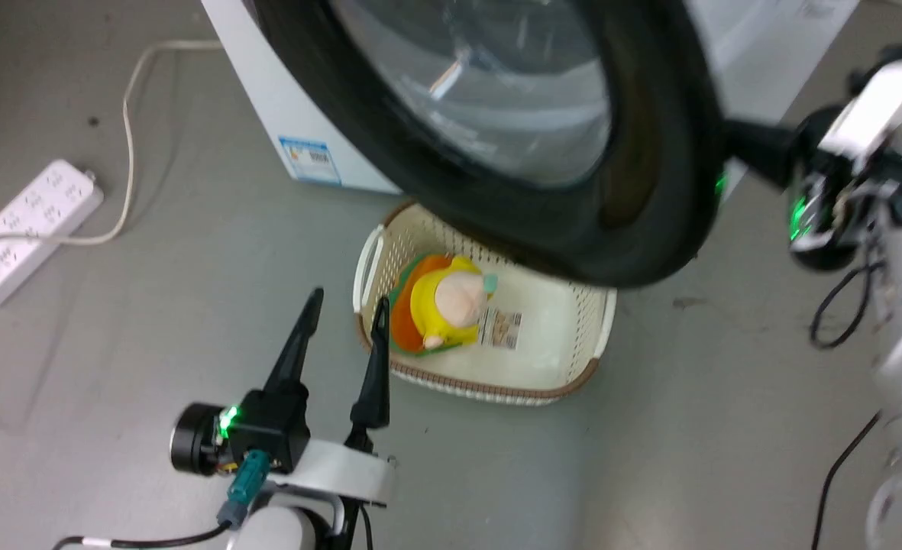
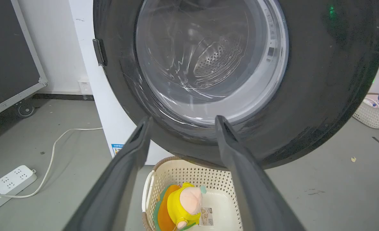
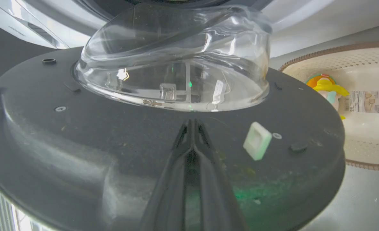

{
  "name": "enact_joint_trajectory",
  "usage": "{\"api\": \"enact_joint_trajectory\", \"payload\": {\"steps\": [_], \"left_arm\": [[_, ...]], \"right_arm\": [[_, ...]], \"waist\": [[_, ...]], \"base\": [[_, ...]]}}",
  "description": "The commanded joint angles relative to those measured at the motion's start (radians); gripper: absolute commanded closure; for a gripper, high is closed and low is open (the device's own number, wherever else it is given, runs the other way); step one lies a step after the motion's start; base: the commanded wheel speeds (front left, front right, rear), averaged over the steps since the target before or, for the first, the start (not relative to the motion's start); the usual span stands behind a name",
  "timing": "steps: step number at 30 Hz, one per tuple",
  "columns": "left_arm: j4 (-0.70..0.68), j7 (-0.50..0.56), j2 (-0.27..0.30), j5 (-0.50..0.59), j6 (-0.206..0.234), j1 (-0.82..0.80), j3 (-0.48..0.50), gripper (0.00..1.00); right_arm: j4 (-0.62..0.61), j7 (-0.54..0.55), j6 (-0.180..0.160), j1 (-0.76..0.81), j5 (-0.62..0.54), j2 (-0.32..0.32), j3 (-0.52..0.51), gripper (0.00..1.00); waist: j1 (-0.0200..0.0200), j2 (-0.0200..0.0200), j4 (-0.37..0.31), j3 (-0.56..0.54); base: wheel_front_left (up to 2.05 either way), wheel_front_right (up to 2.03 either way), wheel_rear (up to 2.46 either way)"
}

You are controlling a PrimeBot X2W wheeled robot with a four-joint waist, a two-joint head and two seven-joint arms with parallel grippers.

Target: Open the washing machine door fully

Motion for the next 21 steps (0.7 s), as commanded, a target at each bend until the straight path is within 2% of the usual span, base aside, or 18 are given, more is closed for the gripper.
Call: {"api": "enact_joint_trajectory", "payload": {"steps": [1,5,9,13,21], "left_arm": [[0.005,-0.005,0.001,-0.006,0.001,0.017,0.0,0.0],[0.017,-0.005,0.001,-0.007,-0.005,0.056,0.0,0.0],[0.026,-0.005,0.001,-0.009,-0.012,0.089,0.002,0.0],[0.035,-0.005,0.001,-0.011,-0.018,0.109,-0.004,0.0],[0.035,-0.005,0.001,-0.015,-0.023,0.119,-0.01,0.0]], "right_arm": [[-0.022,0.015,0.001,0.036,0.008,0.018,0.007,1.0],[-0.115,0.066,0.001,0.149,0.03,0.06,0.035,1.0],[-0.193,0.115,0.001,0.248,0.085,0.073,0.093,1.0],[-0.243,0.11,0.001,0.334,0.234,0.074,0.24,1.0],[-0.339,-0.009,0.001,0.472,0.434,0.074,0.525,1.0]], "waist": [[0.0002,-0.0001,-0.017,-0.046],[0.0002,-0.0001,-0.024,-0.088],[0.0002,-0.0001,-0.027,-0.122],[0.0002,-0.0001,-0.021,-0.144],[0.0002,-0.0001,-0.001,-0.159]], "base": [[0.0,0.0,0.0],[0.0,0.0,0.0],[0.0,0.0,0.0],[0.0,0.0,0.0],[0.0,0.0,0.0]]}}
